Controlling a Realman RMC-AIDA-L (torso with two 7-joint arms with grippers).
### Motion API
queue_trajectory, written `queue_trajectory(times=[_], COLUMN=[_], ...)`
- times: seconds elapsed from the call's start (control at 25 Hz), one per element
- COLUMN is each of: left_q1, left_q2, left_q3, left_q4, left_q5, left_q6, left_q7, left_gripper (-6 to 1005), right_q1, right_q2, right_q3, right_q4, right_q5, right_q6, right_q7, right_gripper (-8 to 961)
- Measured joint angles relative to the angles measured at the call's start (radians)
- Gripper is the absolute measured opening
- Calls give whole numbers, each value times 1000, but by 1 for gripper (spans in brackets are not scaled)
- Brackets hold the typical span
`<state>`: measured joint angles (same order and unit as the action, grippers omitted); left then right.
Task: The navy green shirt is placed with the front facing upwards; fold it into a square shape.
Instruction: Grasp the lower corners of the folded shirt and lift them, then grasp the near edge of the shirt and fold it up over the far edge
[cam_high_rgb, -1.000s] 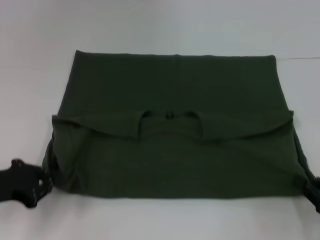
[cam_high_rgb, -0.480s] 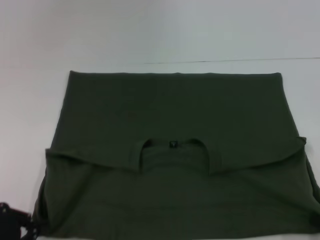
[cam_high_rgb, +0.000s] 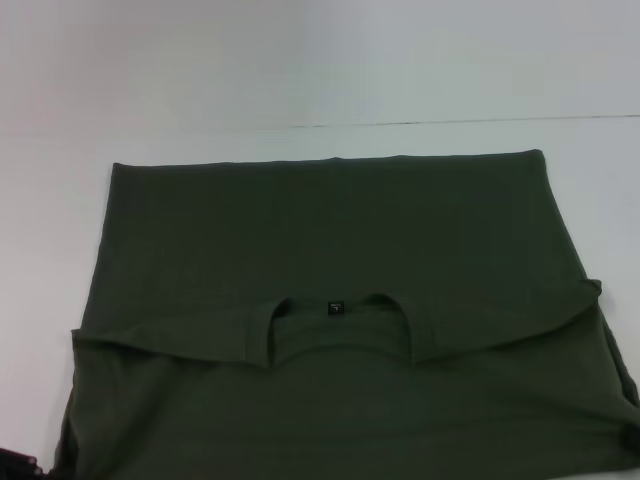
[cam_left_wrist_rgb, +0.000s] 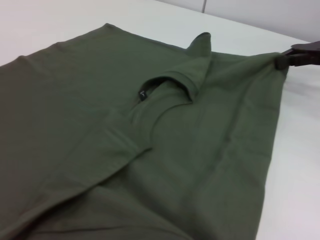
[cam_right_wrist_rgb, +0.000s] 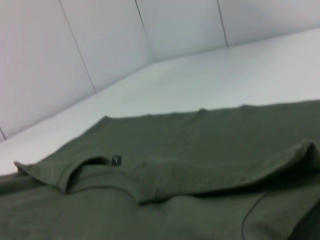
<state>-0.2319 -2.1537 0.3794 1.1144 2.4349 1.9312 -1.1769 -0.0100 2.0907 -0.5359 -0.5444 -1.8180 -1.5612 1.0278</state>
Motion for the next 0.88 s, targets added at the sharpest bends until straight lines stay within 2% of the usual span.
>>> queue_trajectory(times=[0.2, 0.36, 0.4, 0.52, 0.72, 0.88], left_q1=[-5, -10, -21, -27, -33, -58], left_q2=[0, 0, 1, 5, 13, 12], left_q3=[-16, -53, -107, -145, -180, -186], left_q4=[-3, -3, -11, -24, -56, -72], left_q5=[-12, -36, -66, -103, -173, -184], left_q6=[-15, -6, -2, 1, -9, -40], left_q7=[-6, -8, -9, -19, -46, -71], left_gripper=[49, 51, 51, 52, 54, 56], right_q1=[-1, 4, 7, 26, 84, 152], right_q2=[-5, -6, -6, -6, -10, -32], right_q3=[50, 71, 74, 91, 119, 120], right_q4=[-33, -110, -126, -163, -210, -243], right_q5=[0, 0, 0, 0, 0, 0], right_q6=[-88, -123, -123, -122, -117, -106], right_q7=[42, 174, 210, 296, 428, 556], right_gripper=[63, 63, 64, 64, 64, 64])
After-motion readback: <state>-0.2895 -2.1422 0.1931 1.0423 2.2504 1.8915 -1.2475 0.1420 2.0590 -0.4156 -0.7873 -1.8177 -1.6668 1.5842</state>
